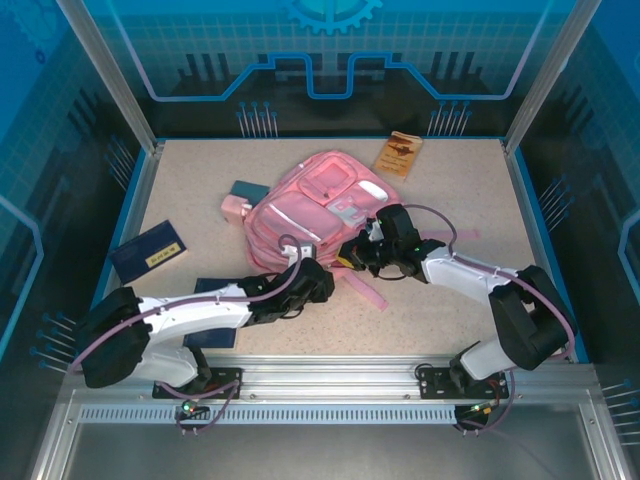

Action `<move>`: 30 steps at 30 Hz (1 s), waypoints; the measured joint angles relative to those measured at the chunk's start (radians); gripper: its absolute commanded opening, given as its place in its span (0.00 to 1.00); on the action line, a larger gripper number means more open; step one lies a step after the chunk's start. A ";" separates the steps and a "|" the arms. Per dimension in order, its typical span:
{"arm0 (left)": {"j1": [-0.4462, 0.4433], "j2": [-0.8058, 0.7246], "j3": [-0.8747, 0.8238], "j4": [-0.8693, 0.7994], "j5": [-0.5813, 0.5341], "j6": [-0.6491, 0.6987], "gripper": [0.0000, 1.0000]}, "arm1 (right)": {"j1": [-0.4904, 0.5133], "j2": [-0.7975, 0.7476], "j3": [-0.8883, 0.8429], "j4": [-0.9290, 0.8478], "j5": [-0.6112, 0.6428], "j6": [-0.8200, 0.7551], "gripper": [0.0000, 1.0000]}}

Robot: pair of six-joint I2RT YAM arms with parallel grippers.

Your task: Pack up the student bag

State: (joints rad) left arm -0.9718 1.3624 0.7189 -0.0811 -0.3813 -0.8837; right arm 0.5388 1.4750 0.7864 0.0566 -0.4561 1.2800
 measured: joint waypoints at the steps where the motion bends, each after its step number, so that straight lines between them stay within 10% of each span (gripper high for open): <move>1: 0.002 0.014 0.007 -0.002 -0.005 0.001 0.40 | 0.000 -0.002 0.000 0.001 -0.001 0.000 0.00; 30: 0.034 0.106 0.114 -0.078 -0.022 0.056 0.00 | 0.006 -0.070 0.000 -0.096 0.080 -0.062 0.00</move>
State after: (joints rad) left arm -0.9379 1.4681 0.8333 -0.1589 -0.4034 -0.8280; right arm 0.5449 1.4048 0.7864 -0.0395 -0.3763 1.2182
